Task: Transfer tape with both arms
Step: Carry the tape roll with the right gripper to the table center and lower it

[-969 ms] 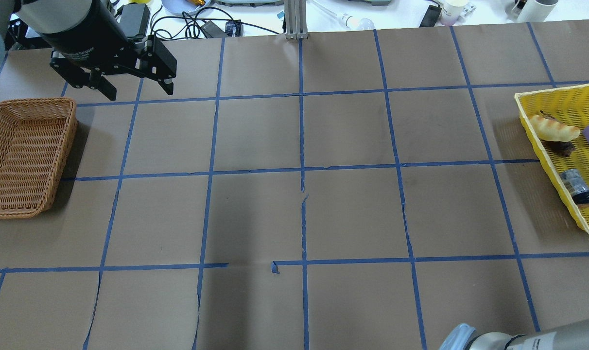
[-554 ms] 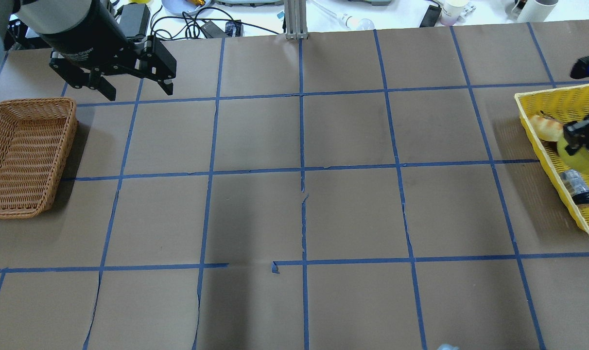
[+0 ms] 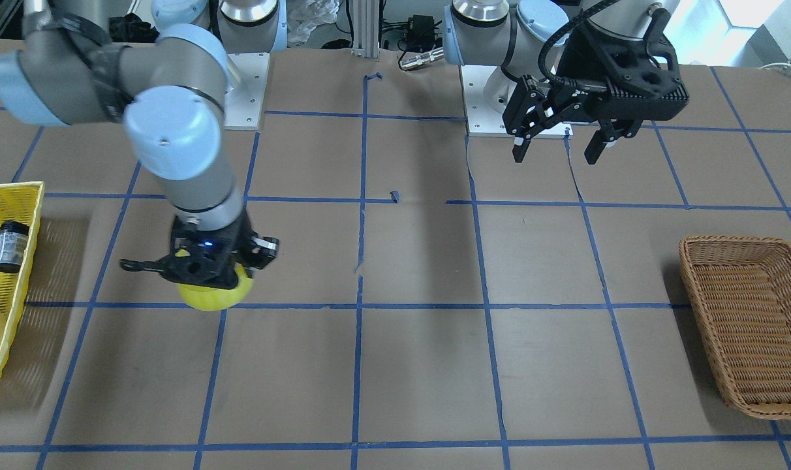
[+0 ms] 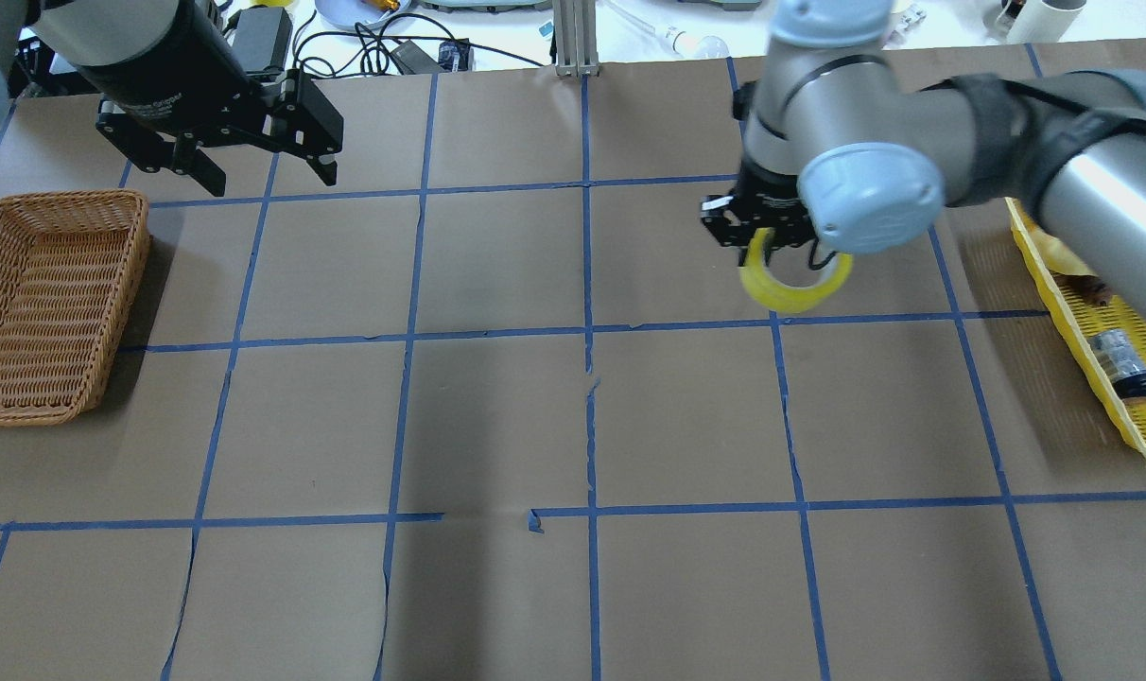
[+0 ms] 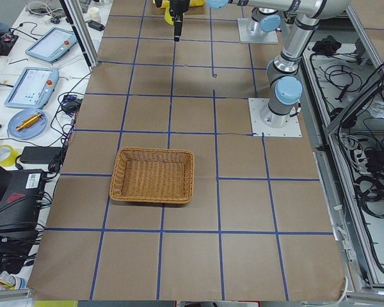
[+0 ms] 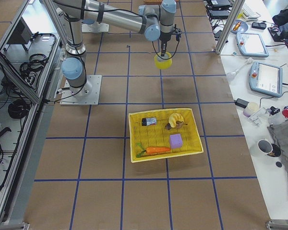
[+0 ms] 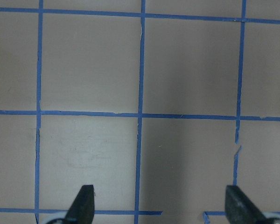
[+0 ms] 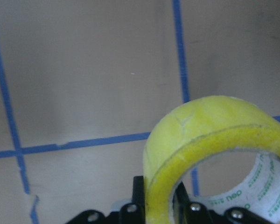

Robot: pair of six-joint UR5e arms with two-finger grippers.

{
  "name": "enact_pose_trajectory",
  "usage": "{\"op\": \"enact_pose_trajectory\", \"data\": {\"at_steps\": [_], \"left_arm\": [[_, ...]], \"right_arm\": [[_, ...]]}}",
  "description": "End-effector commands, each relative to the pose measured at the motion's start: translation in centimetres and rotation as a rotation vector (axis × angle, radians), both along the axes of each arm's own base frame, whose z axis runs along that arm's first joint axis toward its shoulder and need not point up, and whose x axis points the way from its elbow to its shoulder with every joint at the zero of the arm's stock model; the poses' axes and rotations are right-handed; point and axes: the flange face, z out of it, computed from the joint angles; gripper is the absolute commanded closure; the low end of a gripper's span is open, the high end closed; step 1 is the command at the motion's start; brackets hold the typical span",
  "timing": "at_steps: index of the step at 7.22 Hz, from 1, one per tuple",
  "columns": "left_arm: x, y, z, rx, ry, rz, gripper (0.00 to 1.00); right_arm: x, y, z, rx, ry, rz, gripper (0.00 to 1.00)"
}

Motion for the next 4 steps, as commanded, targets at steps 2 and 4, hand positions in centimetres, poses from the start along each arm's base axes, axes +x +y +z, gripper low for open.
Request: {"op": "enact_pose_trajectory", "data": {"at_steps": [2,4], "left_arm": [[0.0,0.0,0.0,0.000,0.000,0.000,0.00],[0.0,0.0,0.0,0.000,0.000,0.000,0.00]], "right_arm": [[14.7,-2.7,-5.2,0.042,-0.107,-0.171,1.00],[16.0,-3.2,-8.1,0.080,-0.126,-0.186,1.00]]}}
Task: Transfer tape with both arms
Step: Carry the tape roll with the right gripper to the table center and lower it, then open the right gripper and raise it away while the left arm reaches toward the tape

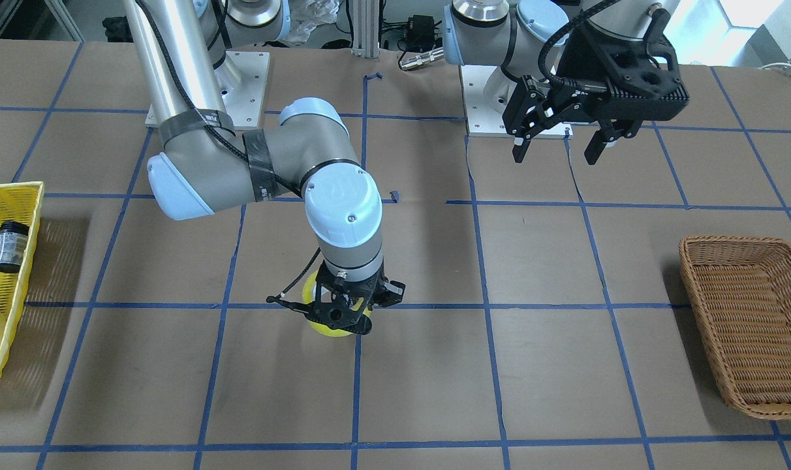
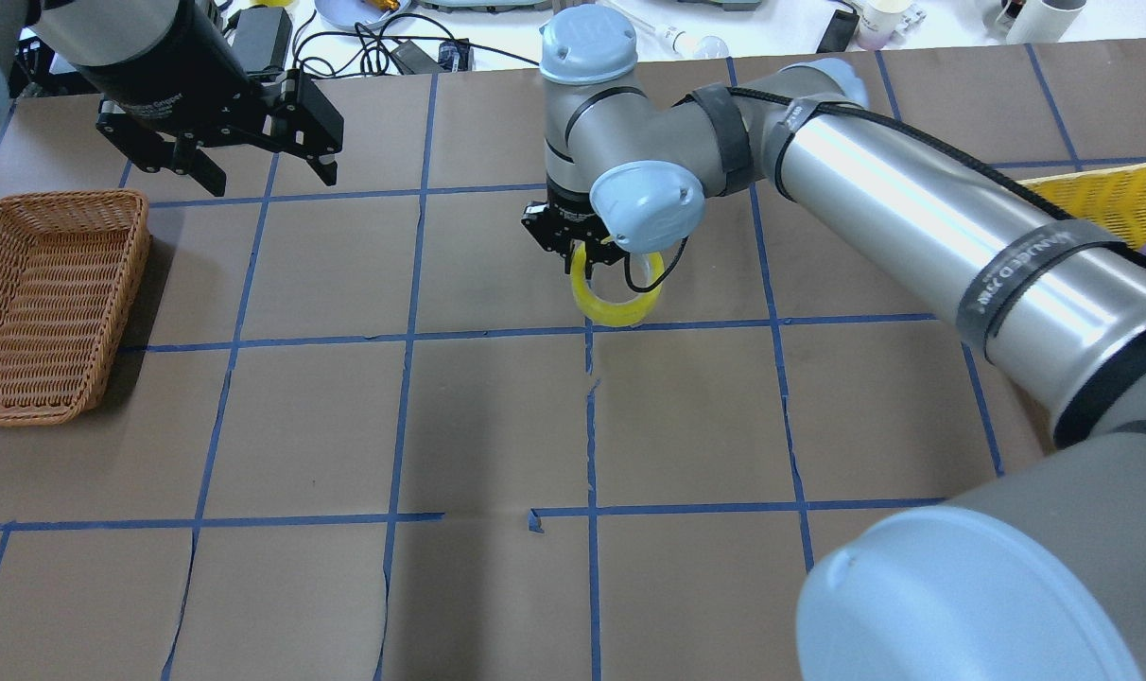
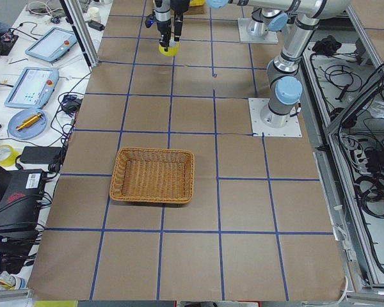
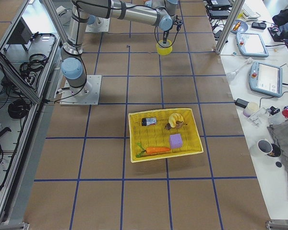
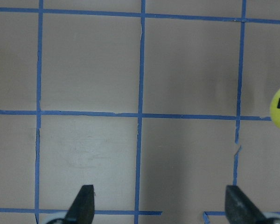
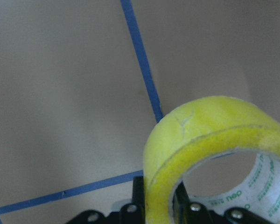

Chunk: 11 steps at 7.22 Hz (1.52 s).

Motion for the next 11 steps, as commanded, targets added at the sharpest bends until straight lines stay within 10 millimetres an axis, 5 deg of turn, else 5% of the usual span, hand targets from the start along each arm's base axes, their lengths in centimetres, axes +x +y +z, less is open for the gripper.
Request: {"op": "enact_pose_trajectory", "data": {"at_steps": [1,2,3,4,6,7,9,10,11], "left_arm": [[0.0,0.0,0.0,0.000,0.000,0.000,0.00],[0.0,0.0,0.0,0.000,0.000,0.000,0.00],[0.1,-0.1,0.2,-0.005,0.003,0.003,0.00],[0.1,-0.1,-0.1,0.005,0.003,0.003,0.00],[0.2,-1.1,-1.5,0.034,0.000,0.014,0.00],[0.5,-0.8,-1.7,0.040,-0.001,0.011,0.00],[0.3,-2.6,-5.3,0.069,0.013,0.022,0.00],[-0.3,-4.1,-7.3,0.036,0.017,0.012,0.00],[-2.9,-4.4,-10.6,0.079,0.014,-0.027,0.00]], "right_arm": [[1.4,-0.5,-3.0,0.042,-0.032,-0.055,1.00],[1.5,-0.7,-3.2,0.026,-0.039,-0.058,1.00],[1.5,-0.6,-3.4,0.031,-0.038,-0.063,0.59],[1.3,-0.5,-3.2,0.033,-0.036,-0.069,0.01],[-0.4,-1.1,0.6,-0.013,-0.053,-0.056,0.00],[-4.1,-1.6,4.1,-0.042,-0.056,-0.024,0.00],[-16.8,-3.0,10.5,-0.031,-0.041,0.021,0.00],[-23.0,-2.8,13.8,-0.051,-0.040,0.053,0.00],[-27.9,-0.8,17.4,-0.044,-0.040,0.077,0.00]]}}
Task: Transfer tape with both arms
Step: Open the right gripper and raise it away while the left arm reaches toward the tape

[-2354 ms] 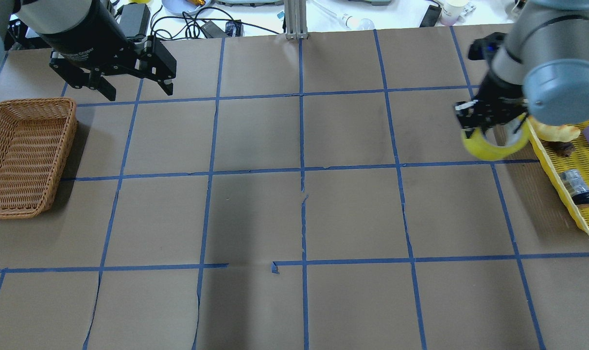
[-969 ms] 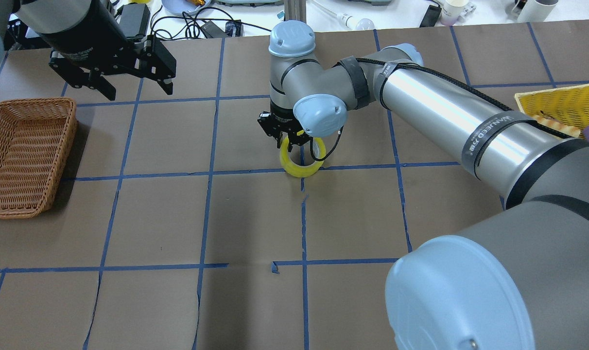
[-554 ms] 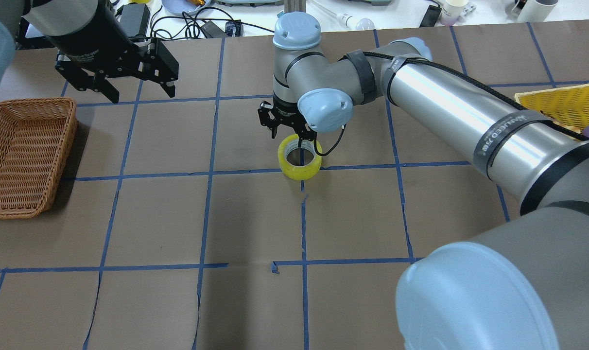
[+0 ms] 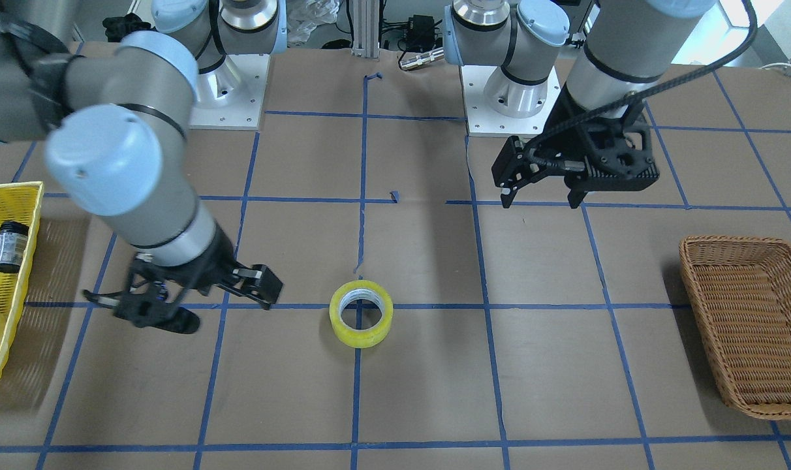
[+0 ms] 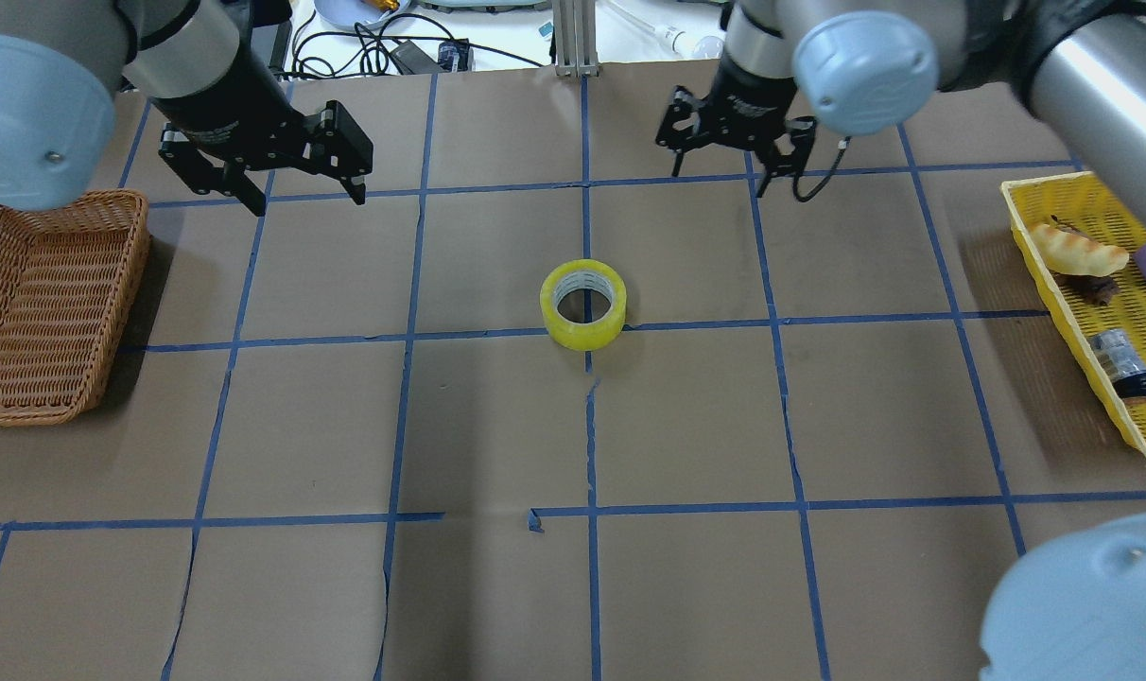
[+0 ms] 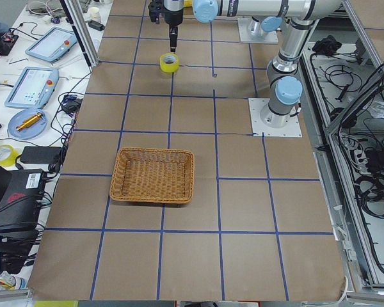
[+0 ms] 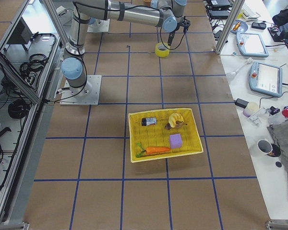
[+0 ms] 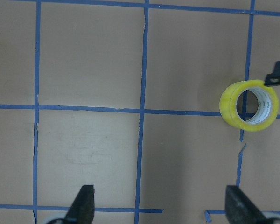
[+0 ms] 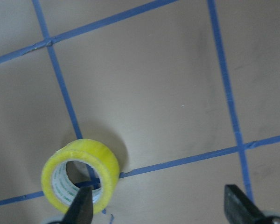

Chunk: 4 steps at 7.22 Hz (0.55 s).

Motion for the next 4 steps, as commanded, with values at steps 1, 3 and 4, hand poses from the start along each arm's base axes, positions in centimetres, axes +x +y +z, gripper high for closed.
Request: {"op": "enact_pose_trajectory", "data": {"at_steps": [1,3,4], "left_arm": [[-5.7,-2.3,-6.8,-0.037,0.009,-0.048,0.00],[-12.1,-4.7,-14.6,-0.059,0.024,-0.045,0.03],[-14.0,-5.1,-16.7,-0.071,0.028,-0.066,0.01]], "right_arm": [[-10.3,5.2,8.2,0.018,0.000,0.073,0.00],[-10.6,8.1,9.7,0.036,0.147,0.104,0.00],[-10.3,8.8,10.2,0.026,0.139,0.102,0.00]]}}
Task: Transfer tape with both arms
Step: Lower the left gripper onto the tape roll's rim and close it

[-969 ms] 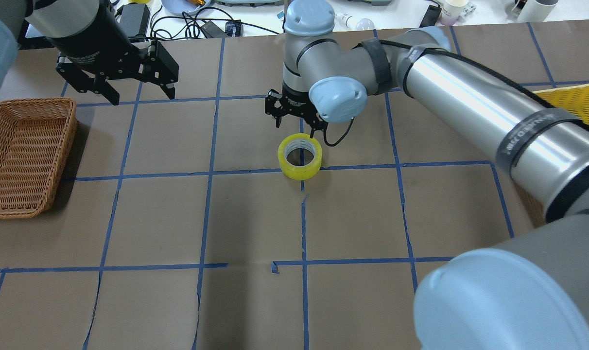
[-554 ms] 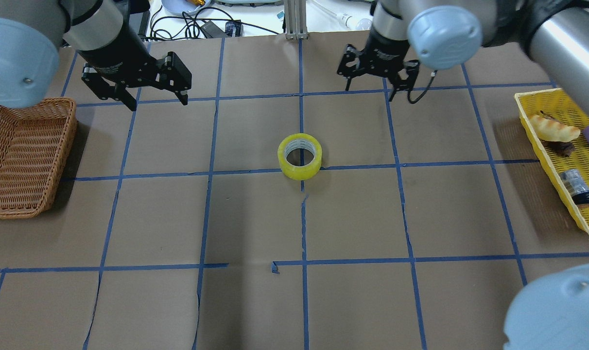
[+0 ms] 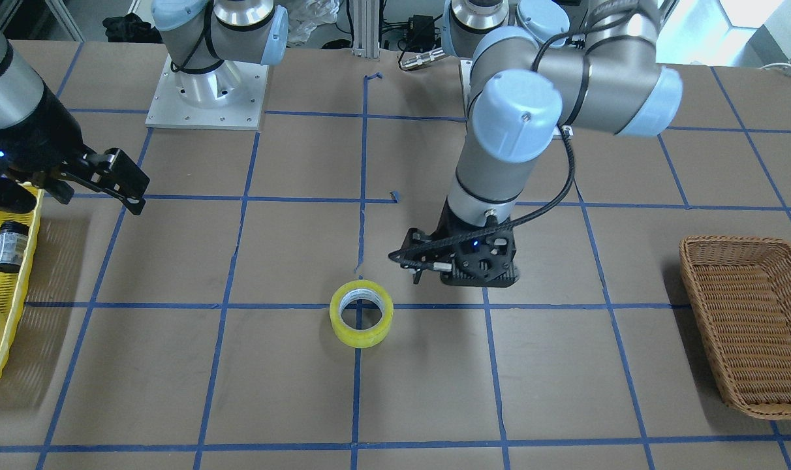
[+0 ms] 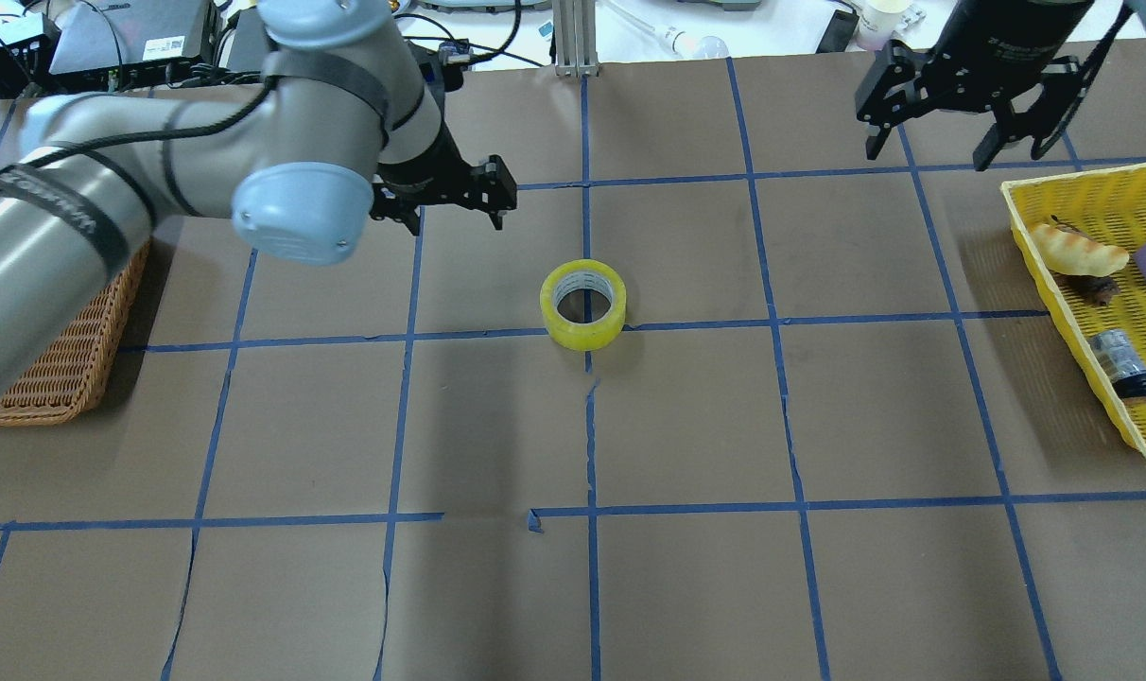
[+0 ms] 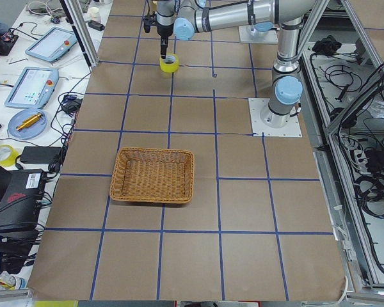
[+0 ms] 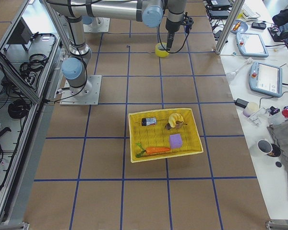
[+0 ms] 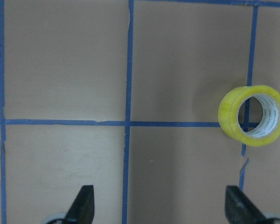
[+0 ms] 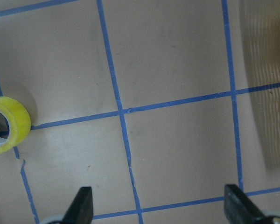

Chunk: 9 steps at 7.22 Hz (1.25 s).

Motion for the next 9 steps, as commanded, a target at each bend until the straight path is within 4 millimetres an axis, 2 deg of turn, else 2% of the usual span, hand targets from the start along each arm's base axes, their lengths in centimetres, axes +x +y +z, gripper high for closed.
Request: {"op": "enact_pose_trajectory", "data": {"at_steps": [1,3,4,6,8,9], "left_arm": [[-4.5,-0.3,-6.1,0.025,-0.004,-0.040,0.02],[-5.6,-1.5,-11.2,0.031,-0.002,-0.042,0.05],[-6.1,-1.1,-13.6,0.071,-0.012,-0.047,0.11],[-6.2,1.5,-16.4,0.128,-0.027,-0.050,0.33],[-6.5,0.8,-15.7,0.068,0.008,-0.067,0.81],[-6.6,0.6,-15.0,0.053,0.012,-0.071,0.92]], "right_arm": [[0.3,1.8,0.9,-0.004,0.023,0.008,0.00],[1.4,2.2,0.9,-0.004,0.020,0.030,0.00],[2.2,2.5,0.7,0.002,0.021,0.045,0.00],[5.5,4.0,0.2,0.005,0.022,0.112,0.00],[6.2,4.3,0.2,0.004,0.019,0.129,0.00],[6.5,4.3,0.2,0.004,0.019,0.137,0.00]]}}
